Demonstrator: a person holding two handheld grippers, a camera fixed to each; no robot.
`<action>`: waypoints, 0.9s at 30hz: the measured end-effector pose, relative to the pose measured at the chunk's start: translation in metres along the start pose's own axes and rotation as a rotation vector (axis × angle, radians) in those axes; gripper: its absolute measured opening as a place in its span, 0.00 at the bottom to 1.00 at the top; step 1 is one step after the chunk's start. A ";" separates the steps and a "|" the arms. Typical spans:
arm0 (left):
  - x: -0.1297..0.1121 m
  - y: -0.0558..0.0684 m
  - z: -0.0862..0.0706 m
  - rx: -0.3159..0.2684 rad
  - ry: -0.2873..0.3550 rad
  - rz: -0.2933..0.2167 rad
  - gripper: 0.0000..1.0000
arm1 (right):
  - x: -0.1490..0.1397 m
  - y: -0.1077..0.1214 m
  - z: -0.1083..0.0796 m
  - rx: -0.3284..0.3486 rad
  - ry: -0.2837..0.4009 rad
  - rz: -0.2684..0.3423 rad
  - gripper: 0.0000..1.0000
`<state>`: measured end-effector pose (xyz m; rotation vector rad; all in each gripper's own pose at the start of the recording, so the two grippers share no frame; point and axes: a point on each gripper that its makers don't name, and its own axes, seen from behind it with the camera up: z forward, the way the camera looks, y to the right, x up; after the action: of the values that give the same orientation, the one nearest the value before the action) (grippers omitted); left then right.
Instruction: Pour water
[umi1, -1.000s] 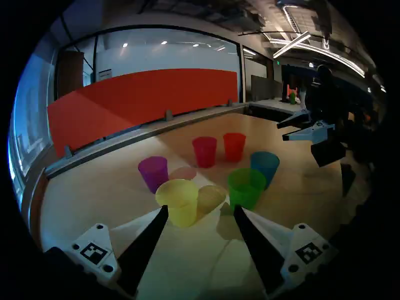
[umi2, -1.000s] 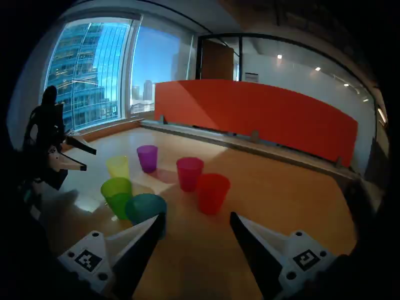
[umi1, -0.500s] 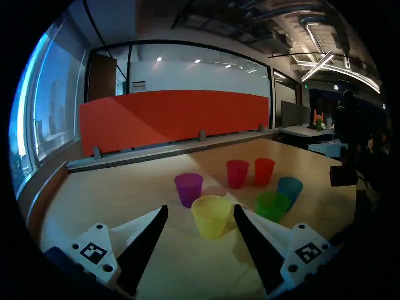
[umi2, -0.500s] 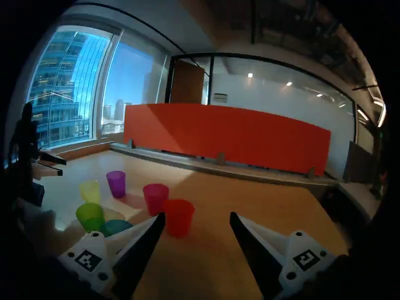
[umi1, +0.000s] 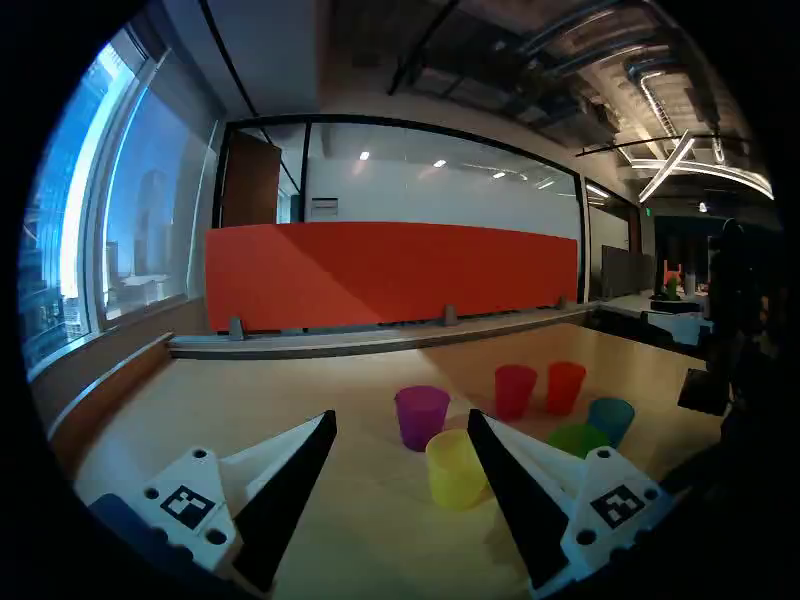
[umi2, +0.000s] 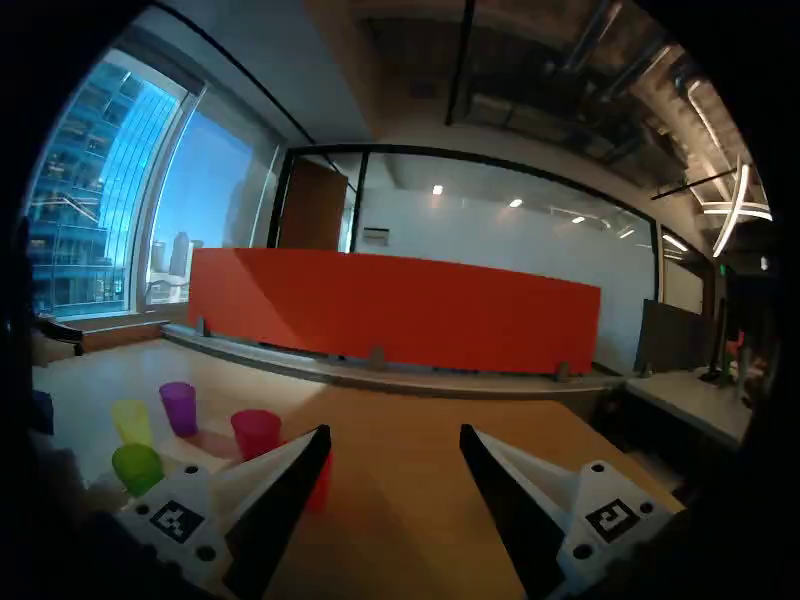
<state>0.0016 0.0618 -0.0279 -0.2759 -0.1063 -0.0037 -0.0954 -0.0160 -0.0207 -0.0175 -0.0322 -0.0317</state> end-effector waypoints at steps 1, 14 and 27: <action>0.003 -0.002 -0.001 0.010 0.013 0.000 0.97 | 0.001 0.001 0.000 -0.010 0.007 0.006 1.00; 0.019 -0.019 -0.003 0.109 0.123 -0.068 0.98 | 0.018 0.010 -0.009 -0.090 0.085 0.032 1.00; 0.034 -0.029 -0.004 0.184 0.167 -0.009 0.98 | 0.014 0.013 -0.007 -0.094 0.071 0.036 1.00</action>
<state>0.0351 0.0337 -0.0203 -0.0909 0.0578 -0.0258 -0.0806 -0.0039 -0.0274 -0.1106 0.0408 0.0027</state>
